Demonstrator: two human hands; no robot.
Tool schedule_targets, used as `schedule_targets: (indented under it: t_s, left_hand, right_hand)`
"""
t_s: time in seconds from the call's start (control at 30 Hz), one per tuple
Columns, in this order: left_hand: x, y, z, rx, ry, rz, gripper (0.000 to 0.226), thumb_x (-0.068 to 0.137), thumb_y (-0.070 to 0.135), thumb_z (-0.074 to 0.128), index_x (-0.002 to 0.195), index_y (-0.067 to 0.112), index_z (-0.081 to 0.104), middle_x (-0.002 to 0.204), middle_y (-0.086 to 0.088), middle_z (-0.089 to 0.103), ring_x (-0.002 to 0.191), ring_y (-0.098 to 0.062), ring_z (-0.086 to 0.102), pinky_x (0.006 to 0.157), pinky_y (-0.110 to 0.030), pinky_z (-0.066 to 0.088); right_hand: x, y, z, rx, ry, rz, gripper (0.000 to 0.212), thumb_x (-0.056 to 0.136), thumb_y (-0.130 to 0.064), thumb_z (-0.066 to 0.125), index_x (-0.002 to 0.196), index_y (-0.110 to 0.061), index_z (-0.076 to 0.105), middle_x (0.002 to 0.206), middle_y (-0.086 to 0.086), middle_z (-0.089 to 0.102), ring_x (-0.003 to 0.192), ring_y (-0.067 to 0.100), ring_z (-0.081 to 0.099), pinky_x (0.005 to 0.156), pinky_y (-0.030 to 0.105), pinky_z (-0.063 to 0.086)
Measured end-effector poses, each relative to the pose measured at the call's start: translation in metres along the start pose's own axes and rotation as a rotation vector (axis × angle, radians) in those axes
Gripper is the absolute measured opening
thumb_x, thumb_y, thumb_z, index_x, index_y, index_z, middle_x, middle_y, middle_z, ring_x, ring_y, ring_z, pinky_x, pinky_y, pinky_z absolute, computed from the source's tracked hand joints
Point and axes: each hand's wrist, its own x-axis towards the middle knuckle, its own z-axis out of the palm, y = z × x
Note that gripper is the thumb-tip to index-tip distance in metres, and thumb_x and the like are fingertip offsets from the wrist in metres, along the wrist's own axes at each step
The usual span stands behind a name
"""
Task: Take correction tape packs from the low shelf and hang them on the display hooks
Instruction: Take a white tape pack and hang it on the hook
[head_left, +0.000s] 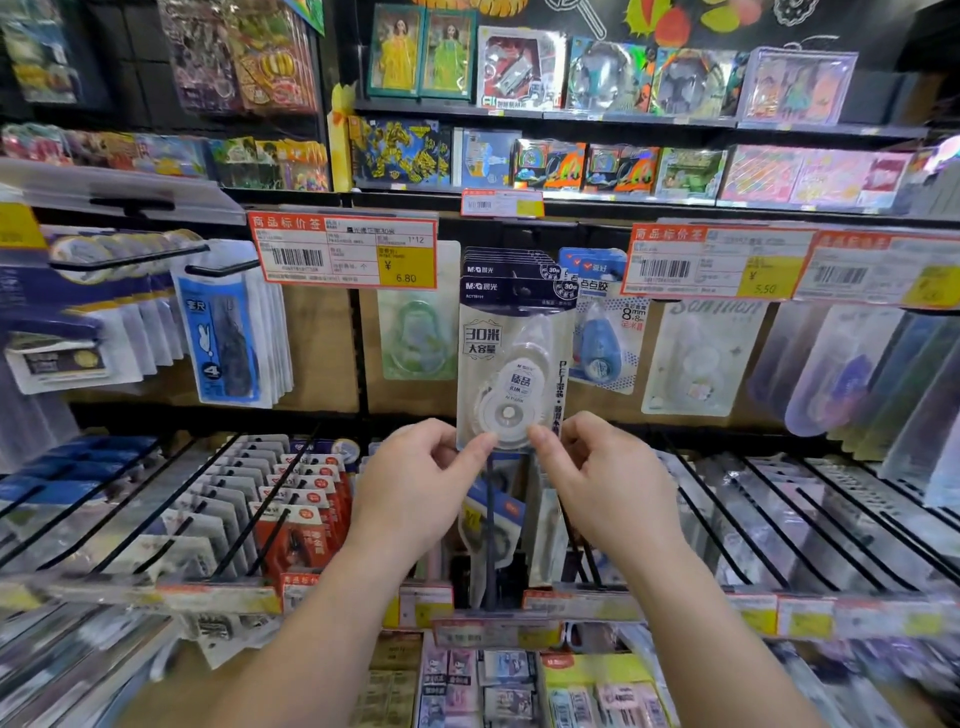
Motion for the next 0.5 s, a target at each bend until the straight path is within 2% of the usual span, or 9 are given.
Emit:
schedule_targets:
  t_s: [0.1, 0.23, 0.5]
  left_hand:
    - [0.011, -0.001, 0.005, -0.004, -0.008, -0.005, 0.047, 0.088, 0.060, 0.058, 0.074, 0.015, 0.064, 0.069, -0.001, 0.062, 0.063, -0.014, 0.054, 0.057, -0.032, 0.041]
    - [0.023, -0.001, 0.010, 0.024, -0.001, -0.040, 0.047, 0.088, 0.062, 0.058, 0.086, 0.016, 0.068, 0.078, 0.002, 0.067, 0.076, -0.016, 0.062, 0.072, -0.040, 0.052]
    - [0.039, 0.004, 0.014, 0.077, 0.001, -0.109, 0.046, 0.089, 0.062, 0.056, 0.091, 0.018, 0.067, 0.086, 0.004, 0.068, 0.083, -0.015, 0.062, 0.078, -0.041, 0.053]
  right_hand:
    - [0.011, 0.002, 0.004, 0.000, -0.019, 0.014, 0.043, 0.093, -0.064, 0.042, 0.084, -0.023, 0.054, 0.069, -0.005, 0.059, 0.068, 0.014, 0.056, 0.054, 0.029, 0.040]
    - [0.025, 0.005, 0.012, 0.037, -0.014, 0.027, 0.045, 0.092, -0.063, 0.045, 0.082, -0.021, 0.055, 0.071, -0.005, 0.060, 0.071, 0.017, 0.055, 0.058, 0.032, 0.039]
    - [0.046, 0.009, 0.019, 0.048, -0.065, 0.019, 0.047, 0.093, -0.064, 0.043, 0.080, -0.020, 0.054, 0.071, -0.005, 0.058, 0.072, 0.019, 0.056, 0.058, 0.032, 0.040]
